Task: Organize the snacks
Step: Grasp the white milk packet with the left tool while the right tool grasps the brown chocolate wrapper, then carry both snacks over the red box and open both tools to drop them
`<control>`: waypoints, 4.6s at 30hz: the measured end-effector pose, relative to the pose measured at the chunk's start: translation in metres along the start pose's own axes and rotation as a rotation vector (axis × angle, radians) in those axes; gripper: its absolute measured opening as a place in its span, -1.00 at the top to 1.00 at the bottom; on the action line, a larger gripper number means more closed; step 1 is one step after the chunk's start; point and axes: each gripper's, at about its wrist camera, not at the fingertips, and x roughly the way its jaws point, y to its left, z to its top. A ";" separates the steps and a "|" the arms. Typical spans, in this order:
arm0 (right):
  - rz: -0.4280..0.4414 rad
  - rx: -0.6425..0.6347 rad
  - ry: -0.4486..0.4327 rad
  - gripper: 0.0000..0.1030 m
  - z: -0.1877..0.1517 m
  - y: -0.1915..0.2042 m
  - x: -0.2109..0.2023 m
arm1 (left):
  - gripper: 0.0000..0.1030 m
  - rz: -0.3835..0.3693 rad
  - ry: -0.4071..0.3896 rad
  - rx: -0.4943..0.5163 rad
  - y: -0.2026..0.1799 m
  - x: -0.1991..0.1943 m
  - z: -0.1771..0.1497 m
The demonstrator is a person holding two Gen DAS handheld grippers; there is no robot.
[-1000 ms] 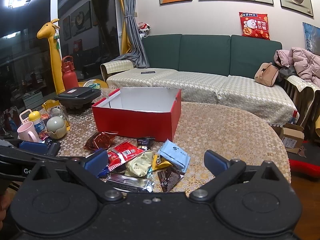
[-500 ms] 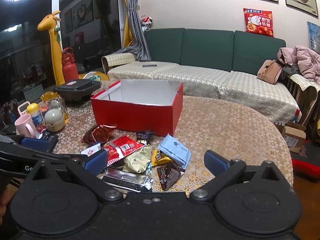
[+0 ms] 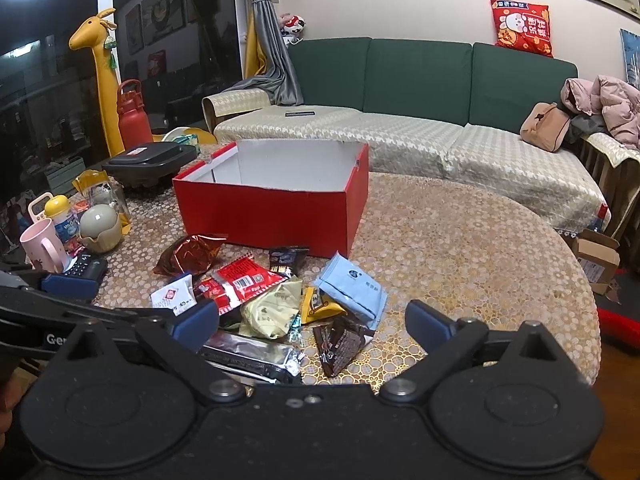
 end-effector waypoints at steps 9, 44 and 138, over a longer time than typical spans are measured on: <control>-0.038 0.115 0.140 -0.77 -0.008 -0.025 0.033 | -0.78 -0.005 0.082 -0.009 0.009 0.027 -0.008; 0.000 0.110 0.333 -0.16 -0.008 -0.033 0.138 | -0.32 0.096 0.276 -0.452 0.084 0.135 0.037; 0.047 -0.130 0.215 0.41 0.152 0.009 0.245 | -0.03 0.082 0.075 0.072 0.047 0.202 0.226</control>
